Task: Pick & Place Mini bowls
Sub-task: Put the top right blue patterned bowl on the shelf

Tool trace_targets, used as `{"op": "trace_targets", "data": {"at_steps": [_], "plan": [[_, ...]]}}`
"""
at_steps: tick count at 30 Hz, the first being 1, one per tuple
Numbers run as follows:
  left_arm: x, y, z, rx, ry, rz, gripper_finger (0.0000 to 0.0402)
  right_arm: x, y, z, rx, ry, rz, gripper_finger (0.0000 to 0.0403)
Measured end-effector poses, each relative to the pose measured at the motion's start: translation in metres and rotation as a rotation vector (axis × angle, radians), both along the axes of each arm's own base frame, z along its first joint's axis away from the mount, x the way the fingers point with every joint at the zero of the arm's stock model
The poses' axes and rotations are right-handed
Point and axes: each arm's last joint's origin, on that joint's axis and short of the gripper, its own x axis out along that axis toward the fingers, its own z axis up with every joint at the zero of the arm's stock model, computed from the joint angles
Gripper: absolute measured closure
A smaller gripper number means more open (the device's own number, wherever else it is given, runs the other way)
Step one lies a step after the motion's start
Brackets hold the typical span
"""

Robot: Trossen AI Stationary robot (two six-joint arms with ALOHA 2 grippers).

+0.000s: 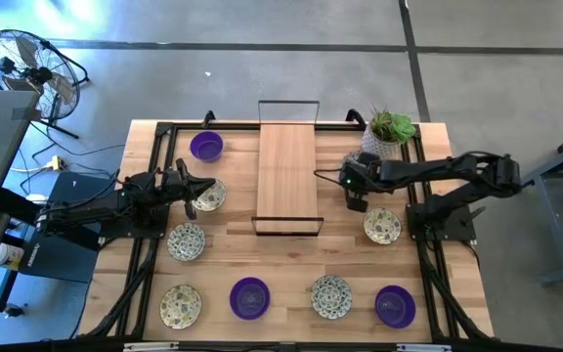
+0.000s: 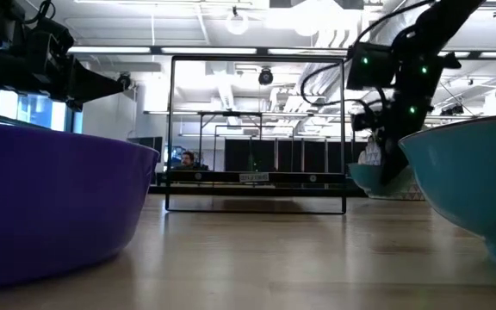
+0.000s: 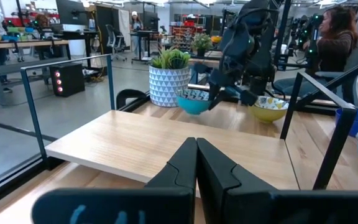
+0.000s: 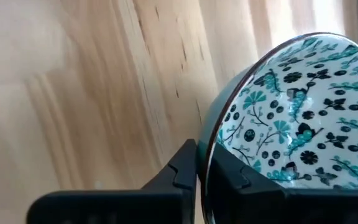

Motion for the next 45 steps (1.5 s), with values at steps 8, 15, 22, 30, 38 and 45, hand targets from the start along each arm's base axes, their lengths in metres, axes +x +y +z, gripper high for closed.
{"op": "trace_targets", "data": {"at_steps": [8,15,22,30,38,45], "plan": [[0.0,0.0,0.0,0.0,0.0,0.0,0.0401,0.019,-0.002,0.053,0.067,-0.098,0.032,0.0382],[0.0,0.0,0.0,0.0,0.0,0.0,0.0401,0.048,-0.013,0.122,-0.005,-0.196,0.133,0.0384],[0.0,0.0,0.0,0.0,0.0,0.001,0.0401,0.102,-0.037,0.143,-0.075,-0.17,0.291,0.0384],[0.0,0.0,0.0,0.0,0.0,0.0,0.0401,0.154,-0.068,0.125,-0.065,-0.074,0.451,0.0385],[0.0,0.0,0.0,0.001,0.0,0.0,0.0401,0.175,-0.083,0.09,-0.039,0.021,0.52,0.0385],[0.0,0.0,0.0,0.001,0.001,0.001,0.0401,0.183,-0.098,0.068,-0.03,0.018,0.526,0.0384]]}}
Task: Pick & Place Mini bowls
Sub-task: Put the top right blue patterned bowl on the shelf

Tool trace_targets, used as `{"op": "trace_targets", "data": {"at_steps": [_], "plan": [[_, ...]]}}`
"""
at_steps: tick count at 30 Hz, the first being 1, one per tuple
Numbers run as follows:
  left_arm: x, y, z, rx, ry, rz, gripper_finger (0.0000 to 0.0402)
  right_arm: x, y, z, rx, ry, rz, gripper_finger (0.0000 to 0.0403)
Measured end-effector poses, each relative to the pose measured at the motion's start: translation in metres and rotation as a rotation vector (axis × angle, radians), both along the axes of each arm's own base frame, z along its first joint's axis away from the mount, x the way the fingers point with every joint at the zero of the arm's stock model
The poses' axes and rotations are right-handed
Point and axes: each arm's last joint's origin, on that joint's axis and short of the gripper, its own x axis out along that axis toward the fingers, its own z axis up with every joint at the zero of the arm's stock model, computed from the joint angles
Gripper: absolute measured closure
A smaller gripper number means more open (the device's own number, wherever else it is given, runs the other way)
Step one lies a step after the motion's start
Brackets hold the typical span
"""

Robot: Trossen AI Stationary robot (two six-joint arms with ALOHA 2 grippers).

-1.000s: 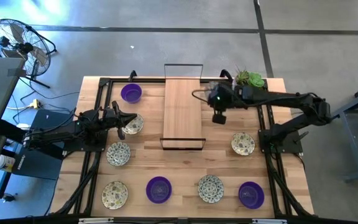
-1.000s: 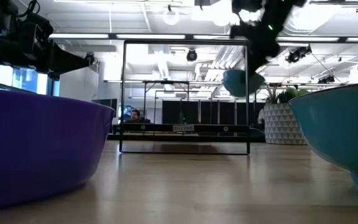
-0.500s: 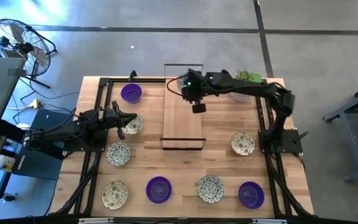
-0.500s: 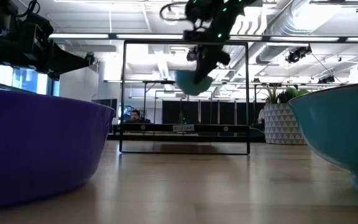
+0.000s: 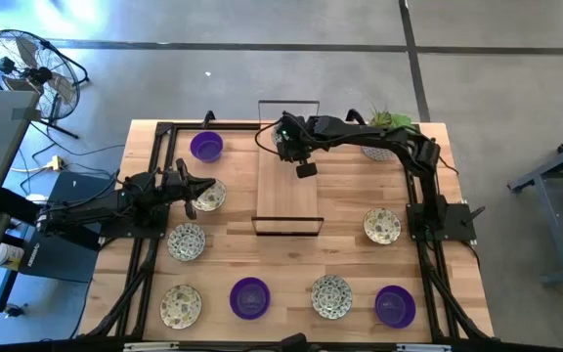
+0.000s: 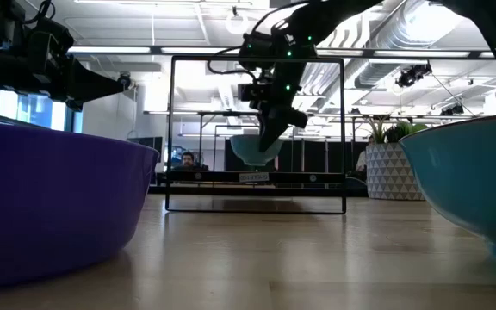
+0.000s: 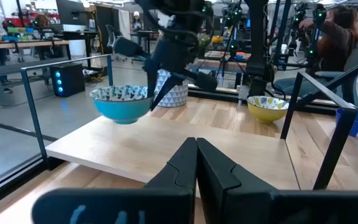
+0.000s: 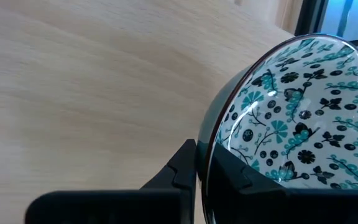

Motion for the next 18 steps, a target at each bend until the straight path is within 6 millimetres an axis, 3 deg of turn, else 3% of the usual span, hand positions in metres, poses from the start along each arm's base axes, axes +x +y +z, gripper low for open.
{"op": "trace_targets", "data": {"at_steps": [9,18], "plan": [[0.0,0.0,0.0,0.001,0.0,0.0,0.0401,0.003,-0.01,-0.013,-0.005,0.006,0.01,0.0388],[0.0,0.0,0.0,0.001,0.001,0.0,0.0401,0.002,-0.018,-0.013,-0.008,-0.013,-0.004,0.0385]]}}
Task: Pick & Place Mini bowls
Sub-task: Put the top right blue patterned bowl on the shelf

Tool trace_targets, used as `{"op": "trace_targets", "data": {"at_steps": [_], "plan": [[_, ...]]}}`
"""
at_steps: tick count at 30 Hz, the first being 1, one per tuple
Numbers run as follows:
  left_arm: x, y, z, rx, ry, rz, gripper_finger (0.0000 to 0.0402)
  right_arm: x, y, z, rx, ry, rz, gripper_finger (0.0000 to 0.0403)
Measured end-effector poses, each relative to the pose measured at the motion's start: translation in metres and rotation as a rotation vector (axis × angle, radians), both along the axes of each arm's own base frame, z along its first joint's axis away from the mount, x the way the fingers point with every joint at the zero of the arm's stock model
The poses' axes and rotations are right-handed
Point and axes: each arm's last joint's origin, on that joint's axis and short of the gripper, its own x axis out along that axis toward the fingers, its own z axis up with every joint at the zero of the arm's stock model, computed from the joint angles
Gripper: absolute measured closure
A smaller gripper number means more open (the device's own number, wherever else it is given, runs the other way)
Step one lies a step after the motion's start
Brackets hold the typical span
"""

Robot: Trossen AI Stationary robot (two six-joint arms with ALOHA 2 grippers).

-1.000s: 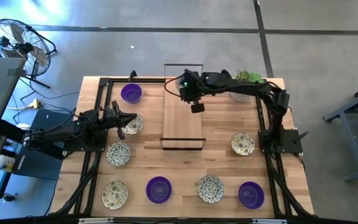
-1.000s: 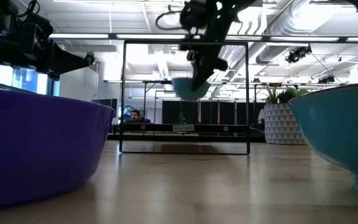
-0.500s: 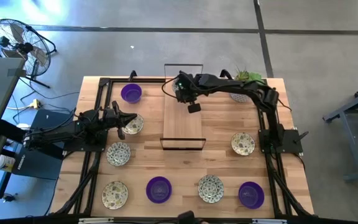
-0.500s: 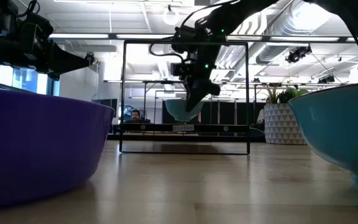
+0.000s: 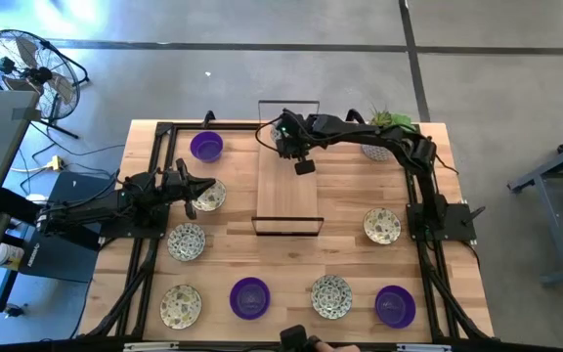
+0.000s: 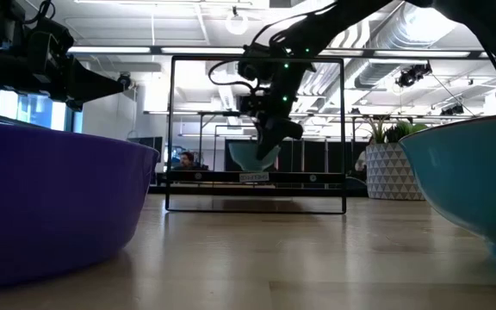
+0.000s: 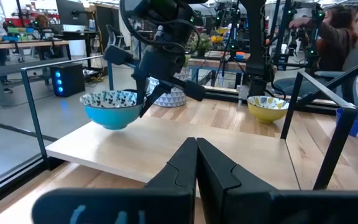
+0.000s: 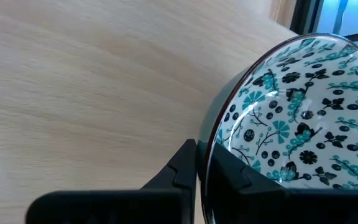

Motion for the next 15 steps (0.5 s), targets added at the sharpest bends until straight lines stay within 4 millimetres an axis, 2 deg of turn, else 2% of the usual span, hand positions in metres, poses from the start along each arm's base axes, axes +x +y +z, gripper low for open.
{"op": "trace_targets", "data": {"at_steps": [15], "plan": [[0.0,0.0,-0.0001,0.0,0.001,0.0,0.0401,0.0016,-0.0023,-0.003,0.007,-0.012,-0.003,0.0366]]}}
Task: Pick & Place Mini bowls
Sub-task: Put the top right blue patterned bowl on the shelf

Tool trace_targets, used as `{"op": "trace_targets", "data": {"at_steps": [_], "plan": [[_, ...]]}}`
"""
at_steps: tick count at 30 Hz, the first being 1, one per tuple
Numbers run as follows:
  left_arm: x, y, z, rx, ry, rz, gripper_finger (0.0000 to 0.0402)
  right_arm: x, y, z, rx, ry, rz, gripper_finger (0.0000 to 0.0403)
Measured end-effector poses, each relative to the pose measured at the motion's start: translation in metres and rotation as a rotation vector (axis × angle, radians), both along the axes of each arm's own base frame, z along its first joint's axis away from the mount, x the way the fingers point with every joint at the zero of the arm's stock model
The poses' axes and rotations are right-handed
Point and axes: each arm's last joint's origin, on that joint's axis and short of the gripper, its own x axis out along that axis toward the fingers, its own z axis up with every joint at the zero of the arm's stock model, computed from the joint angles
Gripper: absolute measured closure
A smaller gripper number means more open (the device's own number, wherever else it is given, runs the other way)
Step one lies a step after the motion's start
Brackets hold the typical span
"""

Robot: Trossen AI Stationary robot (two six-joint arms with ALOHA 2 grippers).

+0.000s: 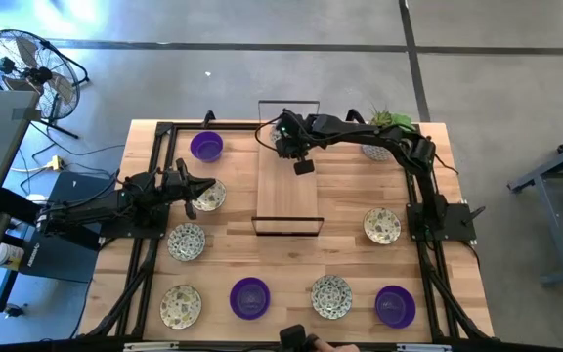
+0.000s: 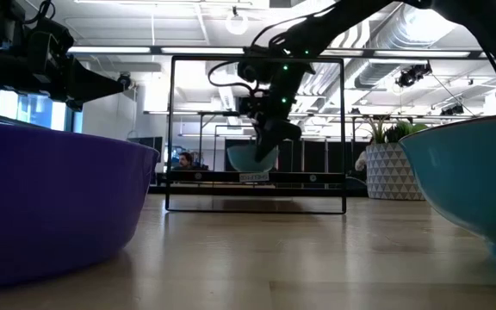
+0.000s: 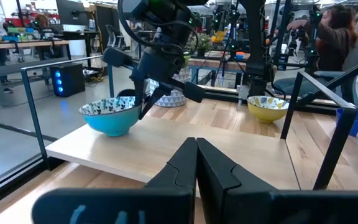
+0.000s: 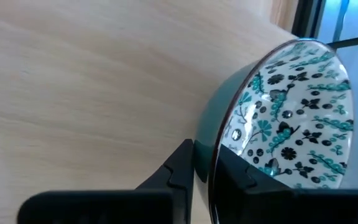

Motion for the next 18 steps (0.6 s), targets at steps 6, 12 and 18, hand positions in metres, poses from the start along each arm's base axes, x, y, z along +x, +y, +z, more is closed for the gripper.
{"op": "trace_targets", "data": {"at_steps": [6,12,18], "plan": [[0.0,0.0,0.0,0.0,0.0,0.0,0.0401,0.0003,-0.0006,0.0004,-0.014,-0.002,-0.01,0.0331],[0.0,0.0,0.0,0.0,0.0,0.0,0.0401,0.0004,-0.0008,0.0008,-0.014,-0.007,-0.02,0.0316],[0.0,0.0,0.0,0.0,0.0,0.0,0.0401,0.0013,-0.0021,0.0023,-0.009,-0.034,-0.051,0.0315]]}}
